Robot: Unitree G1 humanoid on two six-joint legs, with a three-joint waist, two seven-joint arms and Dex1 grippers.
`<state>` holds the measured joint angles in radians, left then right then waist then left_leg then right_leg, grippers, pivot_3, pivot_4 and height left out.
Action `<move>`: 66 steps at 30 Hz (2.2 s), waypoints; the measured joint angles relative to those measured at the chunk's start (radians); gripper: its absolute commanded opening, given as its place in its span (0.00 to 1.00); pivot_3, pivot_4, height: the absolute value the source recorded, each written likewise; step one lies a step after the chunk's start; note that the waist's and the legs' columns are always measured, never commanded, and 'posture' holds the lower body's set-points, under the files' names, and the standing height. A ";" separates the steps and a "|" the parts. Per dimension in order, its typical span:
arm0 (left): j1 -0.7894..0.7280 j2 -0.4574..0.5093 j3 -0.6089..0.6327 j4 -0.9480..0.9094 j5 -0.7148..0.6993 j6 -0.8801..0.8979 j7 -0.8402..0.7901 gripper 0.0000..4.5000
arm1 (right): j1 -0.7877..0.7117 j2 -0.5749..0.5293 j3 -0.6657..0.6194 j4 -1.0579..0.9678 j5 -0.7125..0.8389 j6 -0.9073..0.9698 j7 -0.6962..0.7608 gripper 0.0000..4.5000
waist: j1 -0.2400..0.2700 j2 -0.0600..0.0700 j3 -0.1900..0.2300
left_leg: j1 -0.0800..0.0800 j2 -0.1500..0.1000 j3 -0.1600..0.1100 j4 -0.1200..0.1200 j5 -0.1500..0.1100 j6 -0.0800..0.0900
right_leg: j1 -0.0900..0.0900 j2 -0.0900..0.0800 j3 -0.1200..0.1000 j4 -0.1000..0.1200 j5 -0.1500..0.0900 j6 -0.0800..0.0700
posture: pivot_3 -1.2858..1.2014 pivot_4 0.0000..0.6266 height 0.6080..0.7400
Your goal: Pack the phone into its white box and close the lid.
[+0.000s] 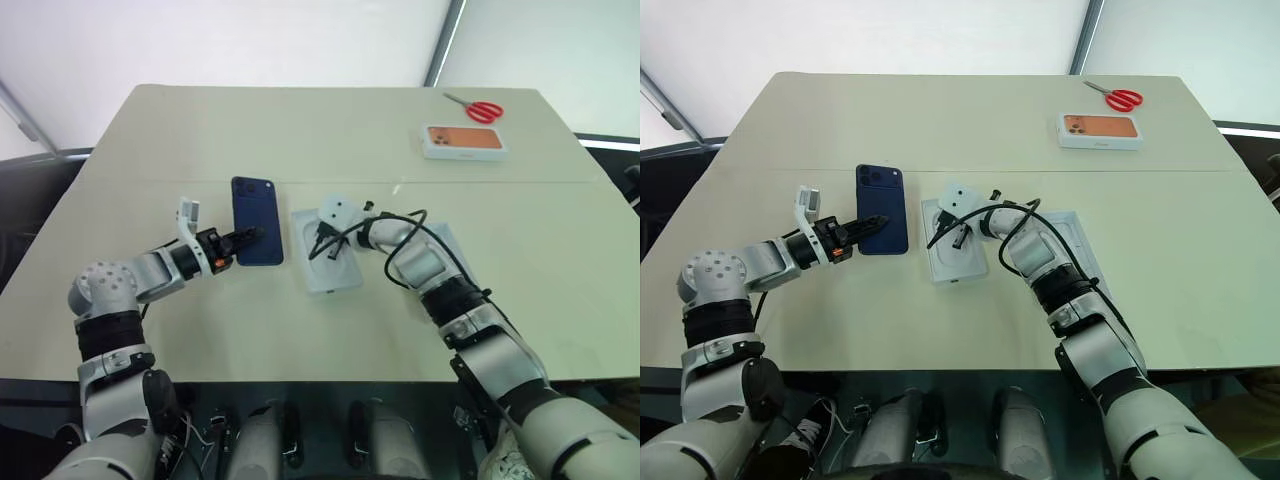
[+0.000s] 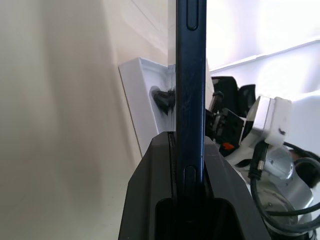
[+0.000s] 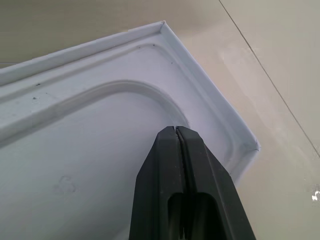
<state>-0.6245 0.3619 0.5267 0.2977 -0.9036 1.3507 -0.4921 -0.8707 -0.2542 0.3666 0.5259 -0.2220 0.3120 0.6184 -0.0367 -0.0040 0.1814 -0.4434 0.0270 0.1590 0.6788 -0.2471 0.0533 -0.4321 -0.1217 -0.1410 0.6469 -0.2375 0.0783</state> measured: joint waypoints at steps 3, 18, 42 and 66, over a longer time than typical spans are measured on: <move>0.001 -0.004 0.000 0.000 -0.004 0.000 0.004 0.00 | 0.007 -0.004 -0.003 -0.032 0.000 0.048 0.001 0.01 | -0.001 0.000 0.000 | 0.000 0.000 0.000 0.000 0.000 0.000 | 0.000 0.000 0.000 0.000 0.000 0.000 | 0.52 0.24 0.98; 0.007 -0.002 -0.002 0.000 -0.011 -0.003 0.009 0.00 | 0.066 -0.197 -0.146 -0.268 0.214 0.239 0.229 0.01 | 0.002 0.000 0.000 | 0.000 0.000 0.000 0.000 0.000 0.001 | 0.000 0.000 0.000 -0.001 0.000 0.000 | 0.52 0.24 0.98; -0.003 -0.030 -0.027 -0.072 -0.057 0.020 0.022 0.00 | 0.324 -0.326 -0.074 -0.572 0.326 0.292 0.471 0.01 | 0.024 -0.001 0.001 | 0.000 0.000 -0.001 0.001 -0.001 -0.001 | 0.000 -0.003 0.000 -0.001 0.000 0.000 | 0.52 0.24 0.98; -0.100 0.020 -0.281 0.094 0.025 0.009 -0.149 0.00 | 0.185 -0.263 -0.299 -0.326 0.439 0.053 0.358 0.41 | 0.024 -0.001 0.001 | -0.001 0.000 0.000 0.001 0.000 0.001 | 0.000 0.000 -0.001 -0.001 0.000 0.000 | 0.52 0.24 0.98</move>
<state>-0.7249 0.3820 0.2461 0.3915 -0.8789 1.3599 -0.6408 -0.6861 -0.5173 0.0672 0.2000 0.2171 0.3653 0.9762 -0.0128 -0.0050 0.1824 -0.4440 0.0269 0.1591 0.6801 -0.2468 0.0544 -0.4318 -0.1214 -0.1422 0.6457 -0.2374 0.0784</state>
